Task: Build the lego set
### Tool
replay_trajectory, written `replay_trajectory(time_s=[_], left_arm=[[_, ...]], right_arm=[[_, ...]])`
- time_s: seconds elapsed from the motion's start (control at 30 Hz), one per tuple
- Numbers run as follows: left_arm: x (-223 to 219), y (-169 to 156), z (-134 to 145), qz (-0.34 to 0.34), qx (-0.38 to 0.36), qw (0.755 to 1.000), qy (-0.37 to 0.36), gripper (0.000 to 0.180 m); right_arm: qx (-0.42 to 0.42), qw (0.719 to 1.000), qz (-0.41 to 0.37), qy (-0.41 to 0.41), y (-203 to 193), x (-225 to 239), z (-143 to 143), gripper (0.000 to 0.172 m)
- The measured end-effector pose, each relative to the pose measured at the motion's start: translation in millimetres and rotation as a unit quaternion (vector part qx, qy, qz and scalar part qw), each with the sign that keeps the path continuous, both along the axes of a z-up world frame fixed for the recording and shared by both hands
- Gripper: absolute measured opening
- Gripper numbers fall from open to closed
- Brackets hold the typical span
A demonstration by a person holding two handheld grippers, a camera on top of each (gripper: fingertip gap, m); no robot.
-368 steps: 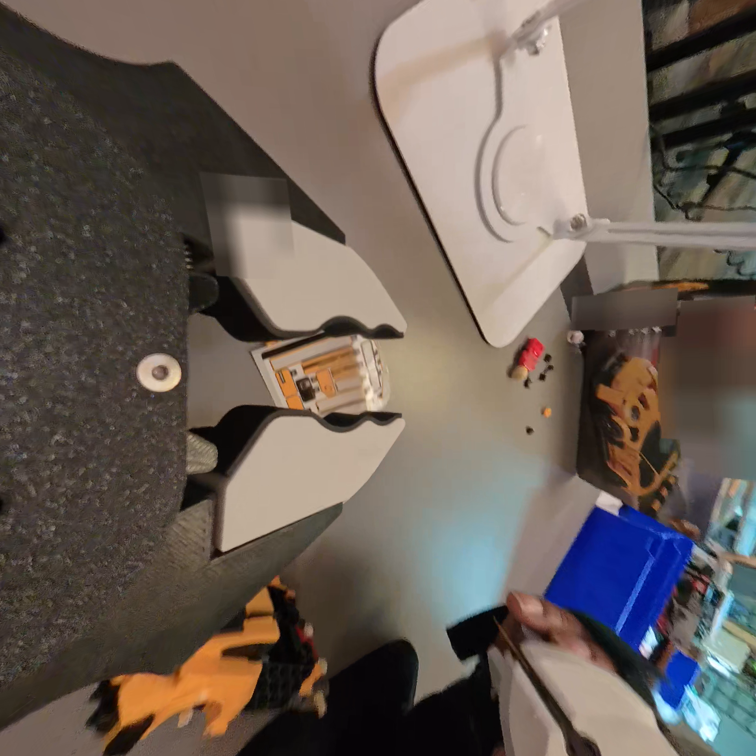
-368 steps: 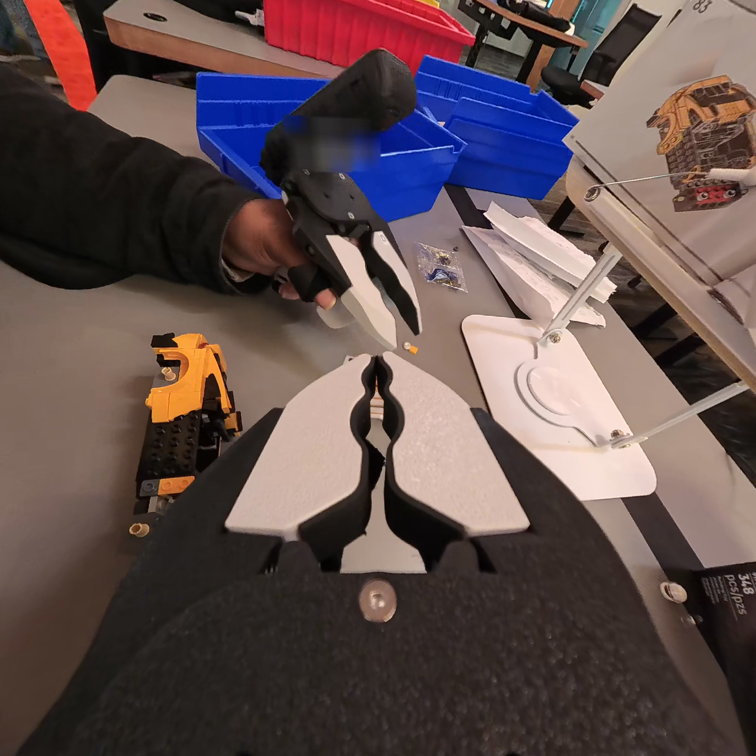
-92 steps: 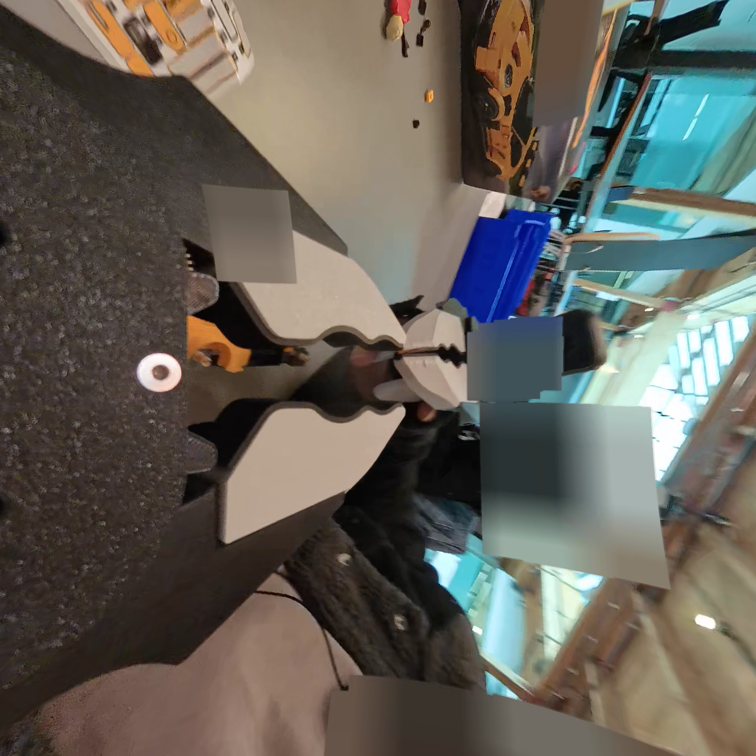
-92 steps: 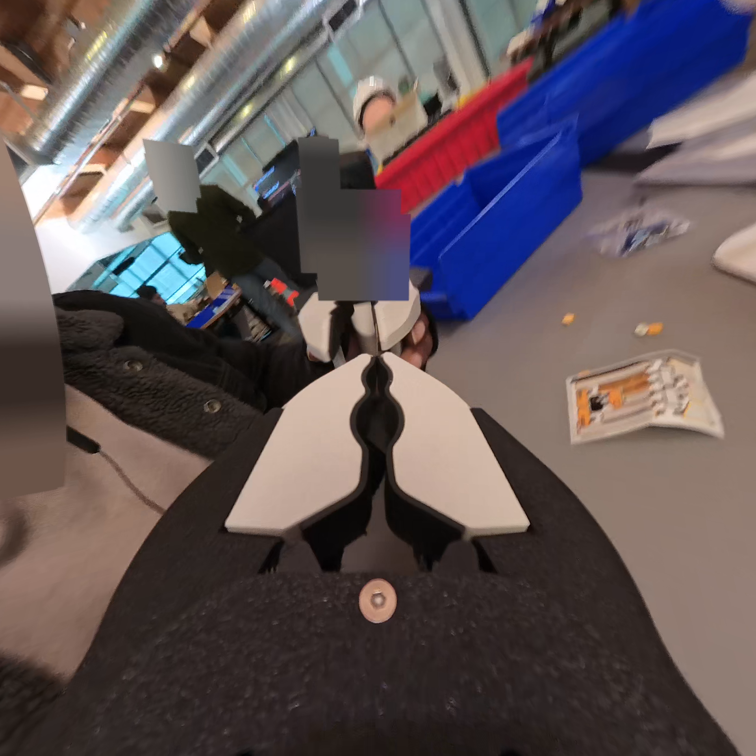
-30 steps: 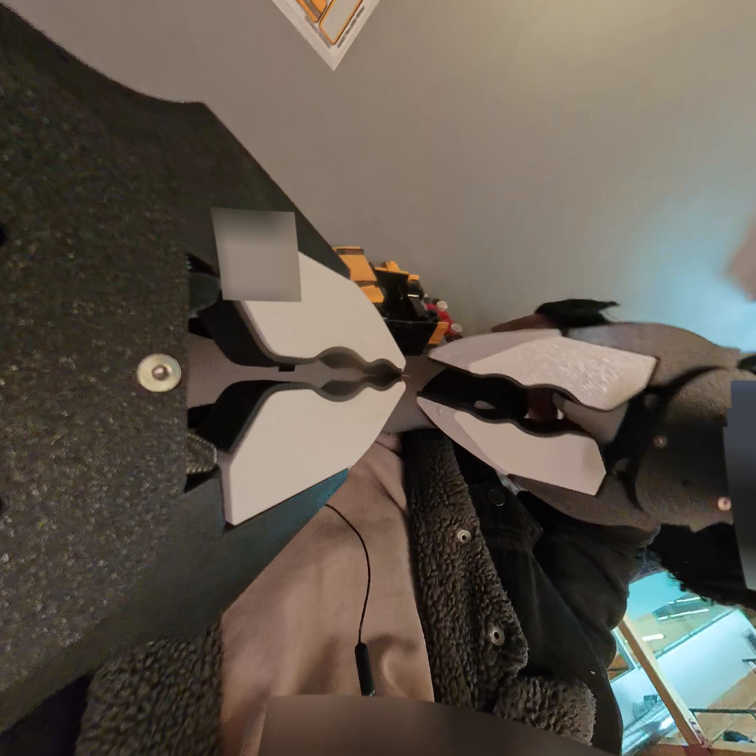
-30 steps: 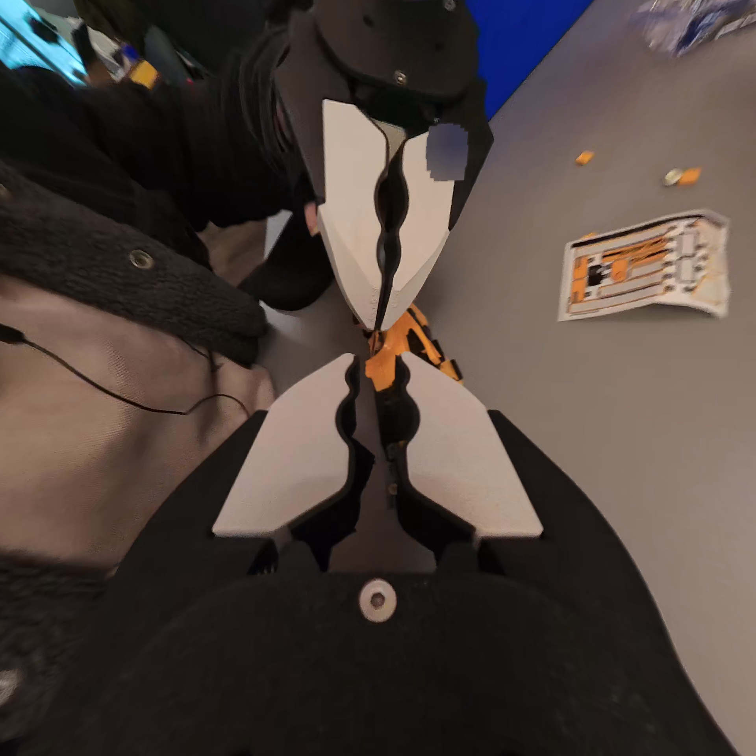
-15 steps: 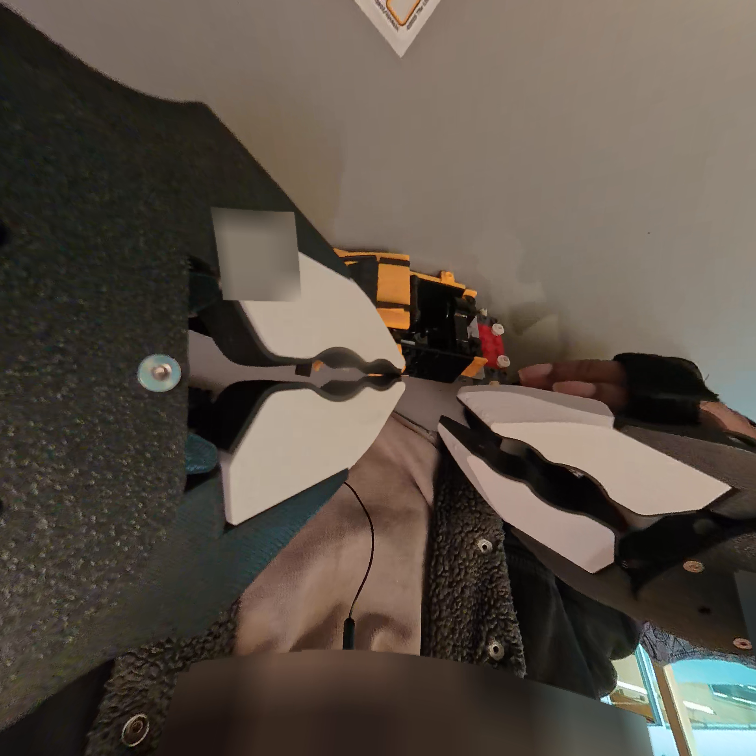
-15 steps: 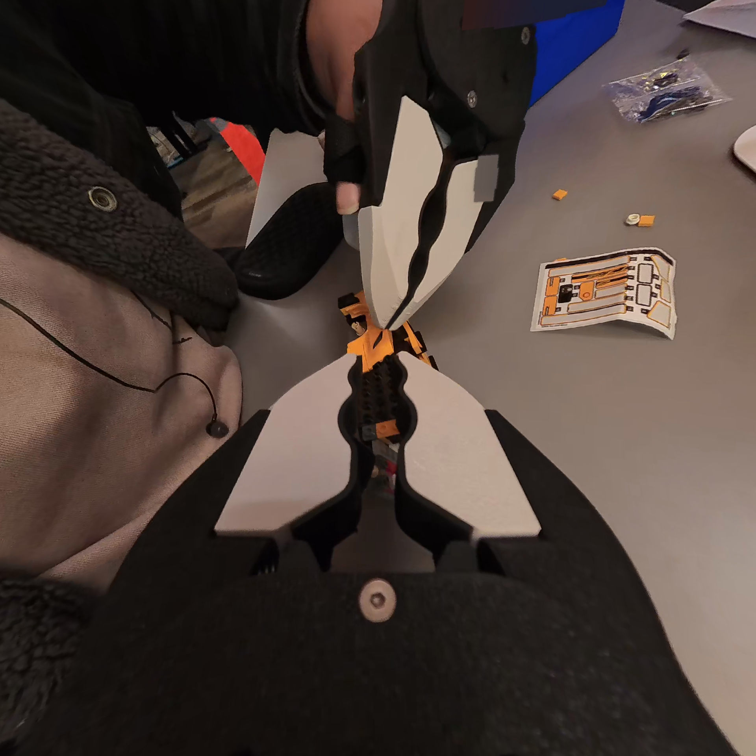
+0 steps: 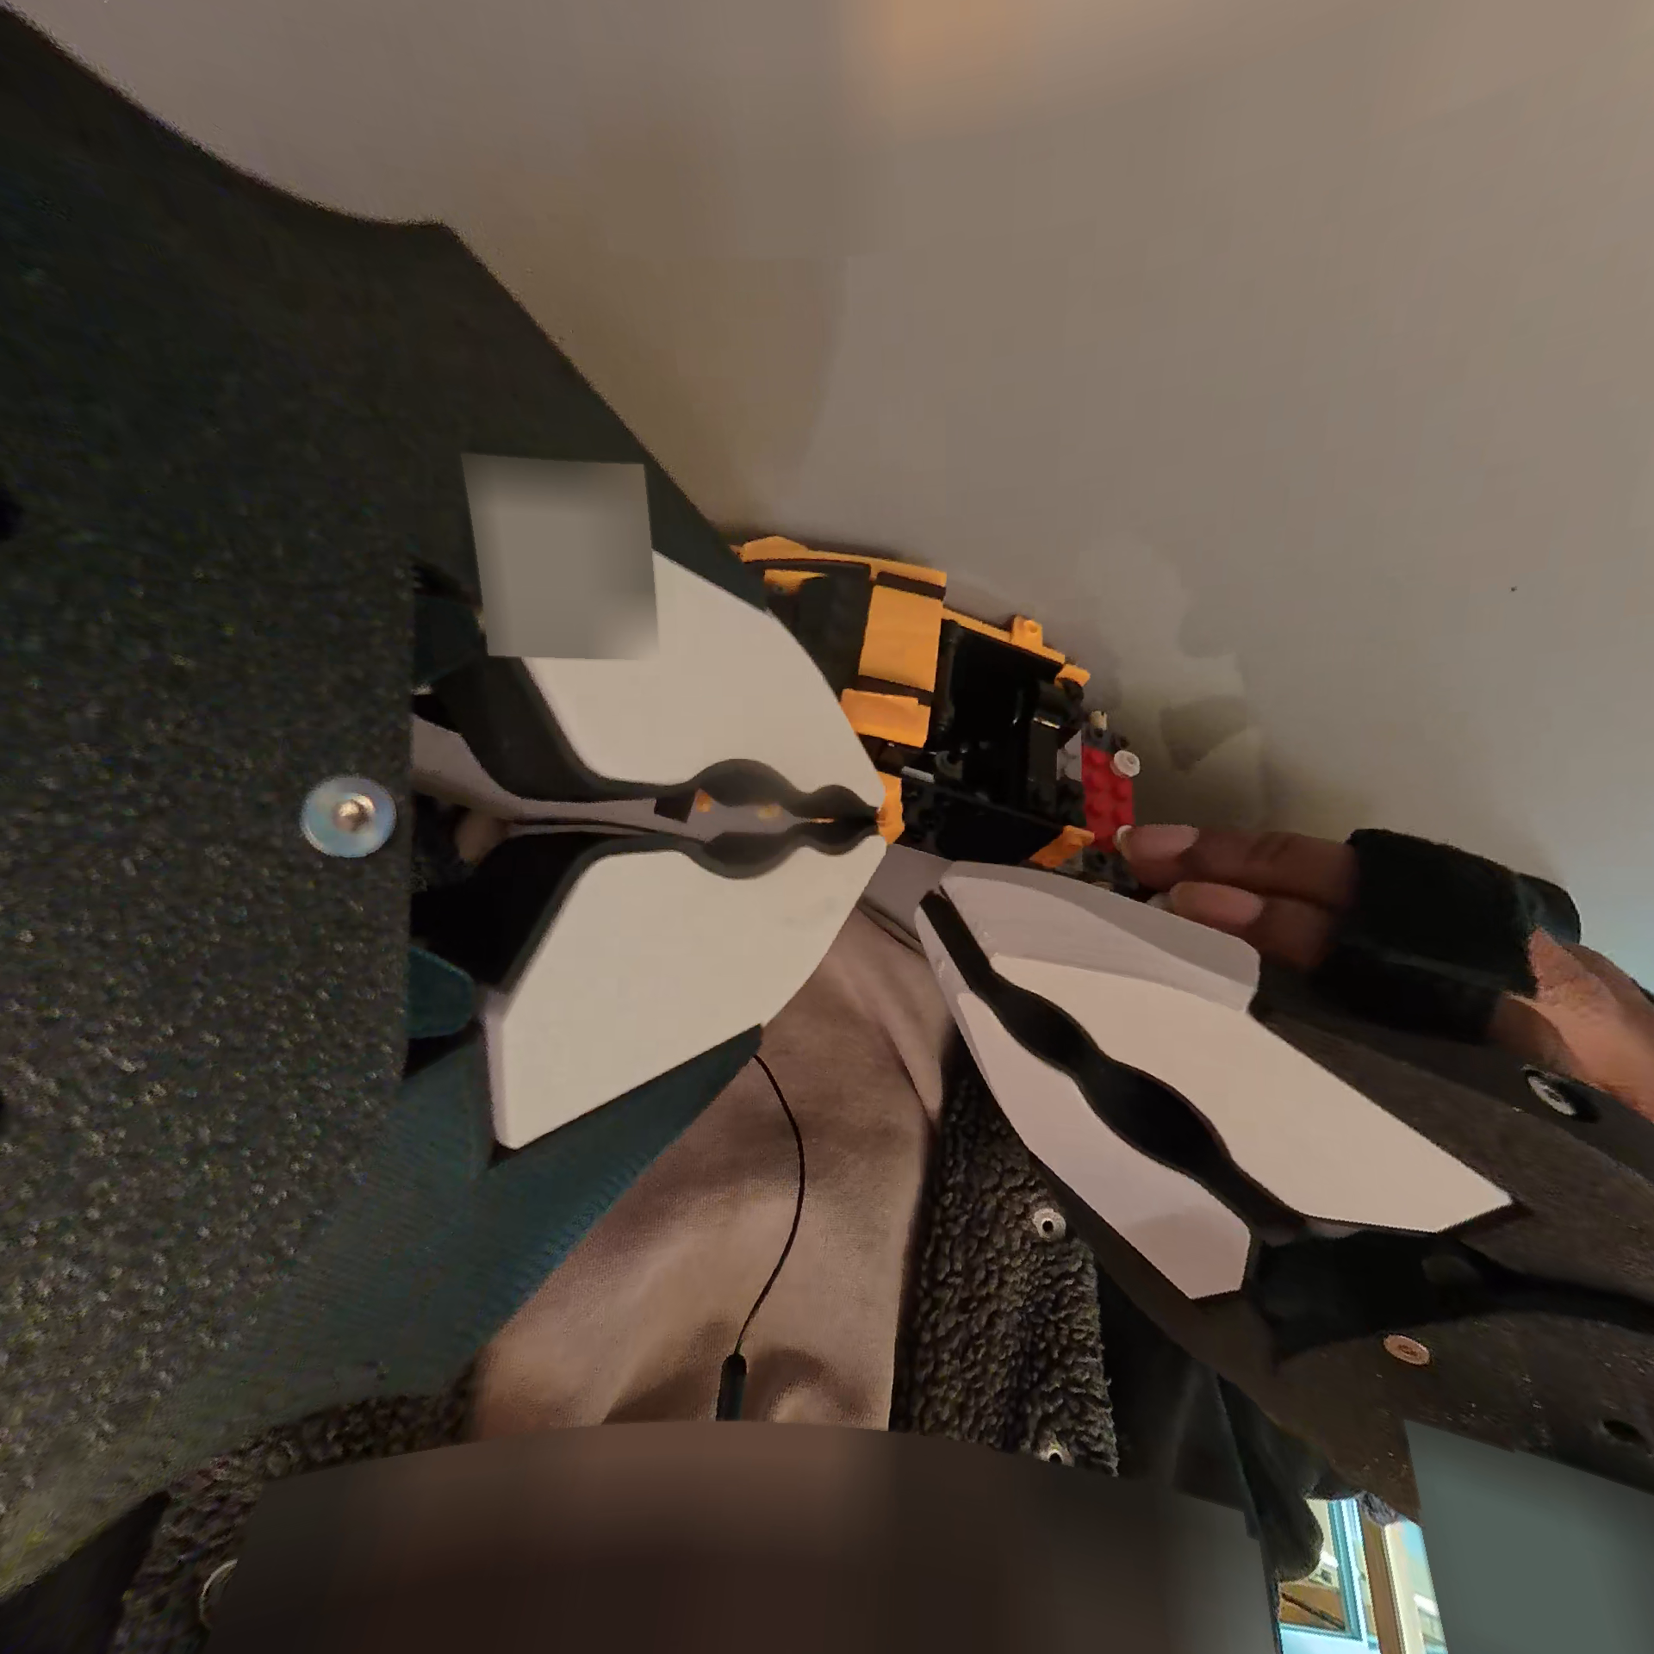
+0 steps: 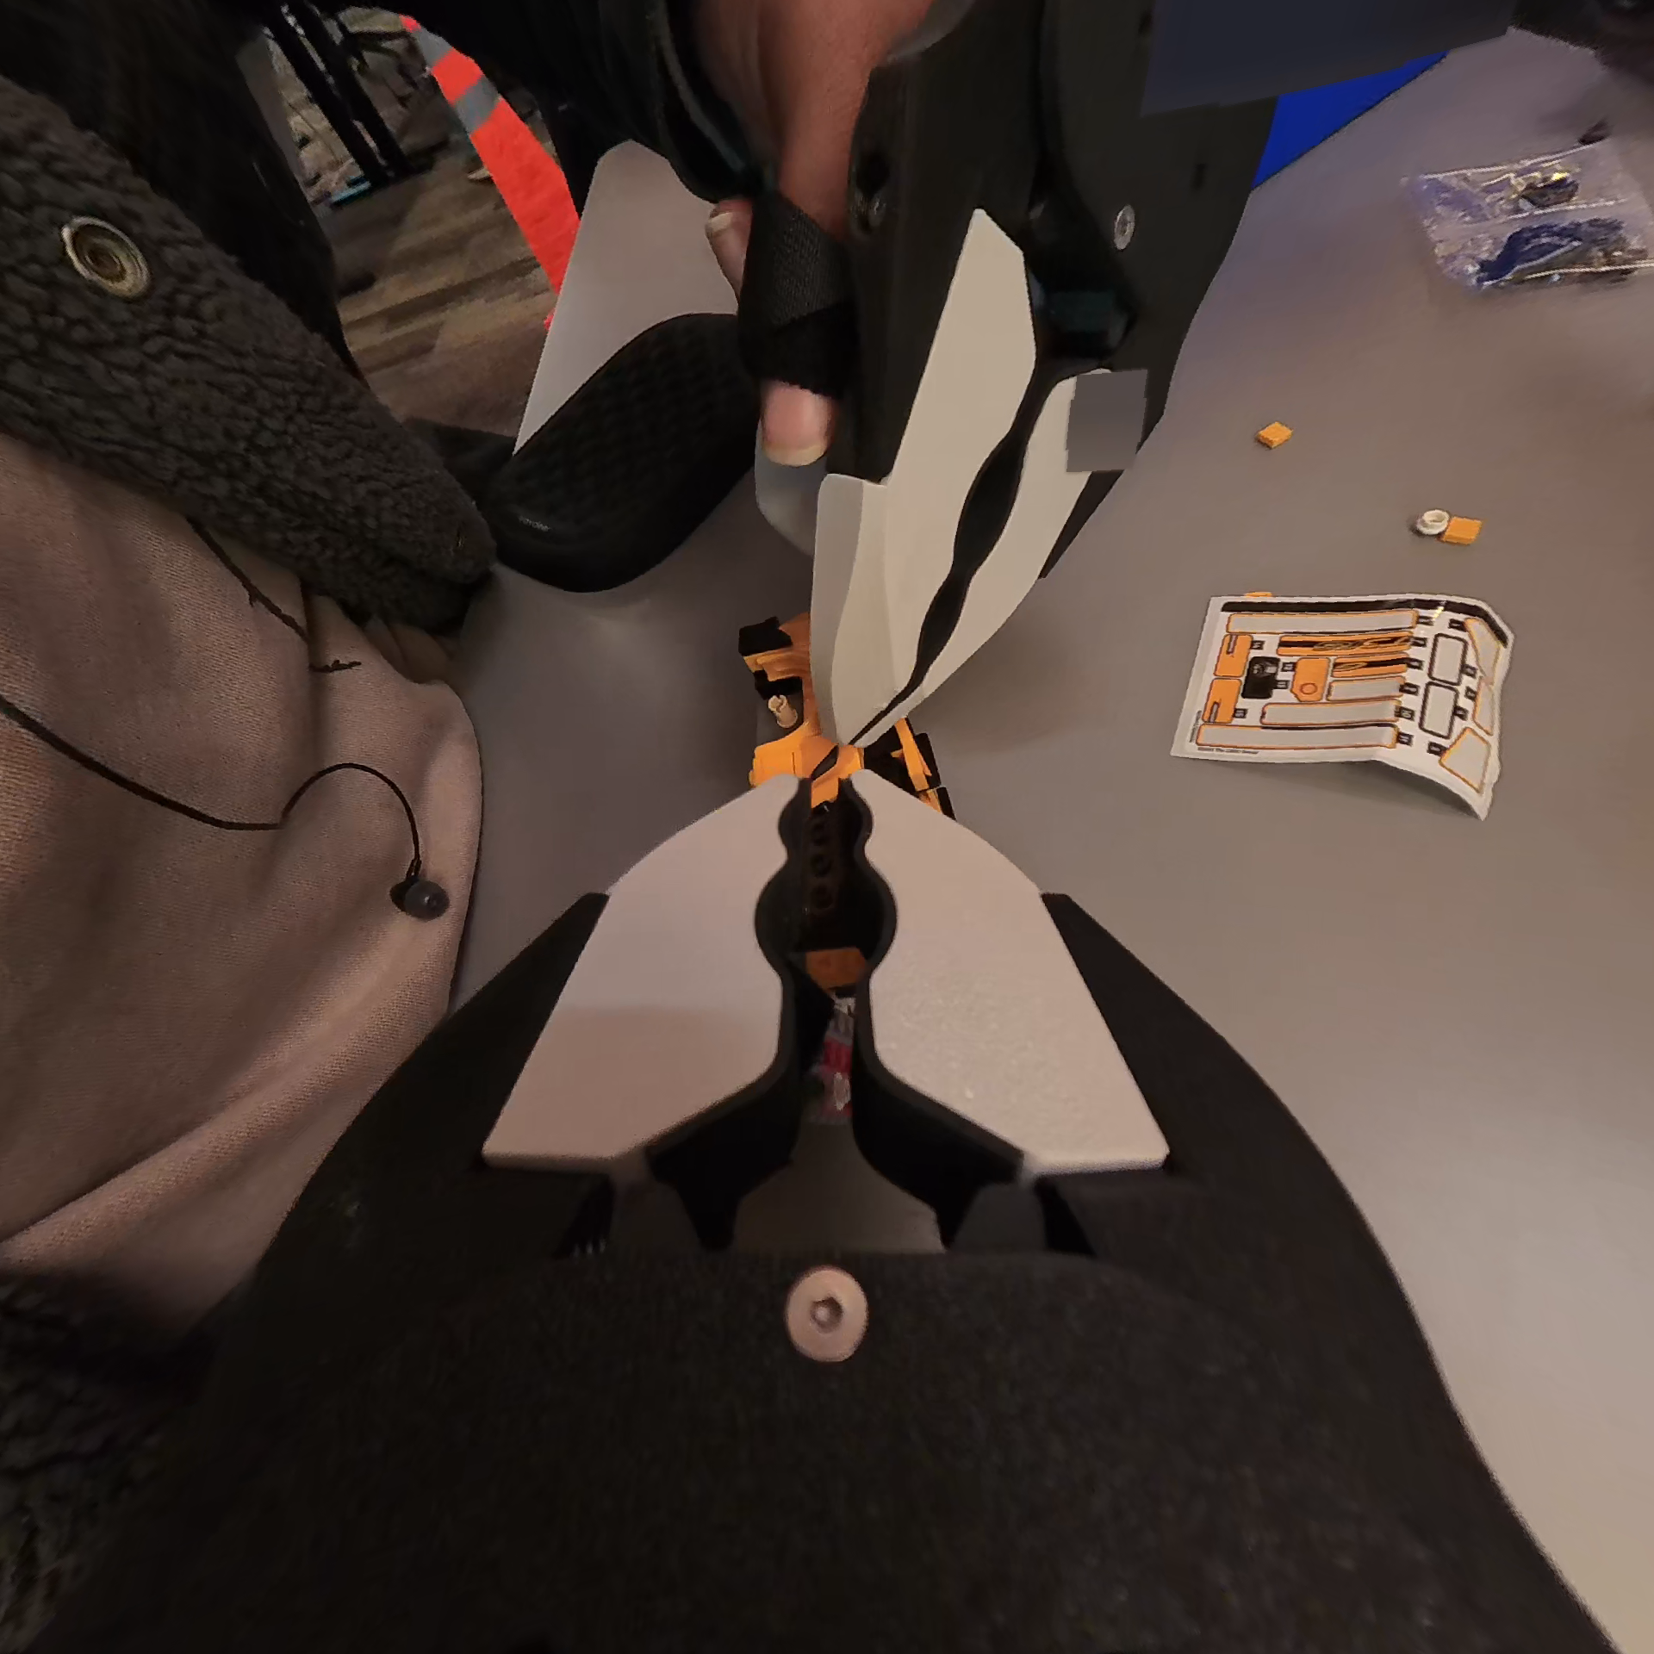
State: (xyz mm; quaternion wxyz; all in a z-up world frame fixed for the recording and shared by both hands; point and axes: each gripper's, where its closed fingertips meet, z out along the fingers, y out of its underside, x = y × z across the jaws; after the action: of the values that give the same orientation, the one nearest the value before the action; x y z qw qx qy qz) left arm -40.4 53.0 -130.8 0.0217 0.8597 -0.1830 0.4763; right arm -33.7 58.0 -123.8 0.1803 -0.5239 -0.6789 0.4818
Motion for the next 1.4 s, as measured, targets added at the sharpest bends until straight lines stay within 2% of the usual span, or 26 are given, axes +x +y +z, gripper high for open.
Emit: replay_trajectory(time_s=[0.87,1.4], left_arm=[[4.1,-0.3,-0.2,0.022,-0.006,1.0,0.016,0.0],[2.1,-1.2,-0.3,0.034,-0.002,0.999,0.018,0.0]], right_arm=[[0.018,1.0,0.014,0.007,-2.3,-4.6,-1.0,0.003],[0.087,0.995,0.044,0.006,-6.9,-10.1,-4.3,0.0]])
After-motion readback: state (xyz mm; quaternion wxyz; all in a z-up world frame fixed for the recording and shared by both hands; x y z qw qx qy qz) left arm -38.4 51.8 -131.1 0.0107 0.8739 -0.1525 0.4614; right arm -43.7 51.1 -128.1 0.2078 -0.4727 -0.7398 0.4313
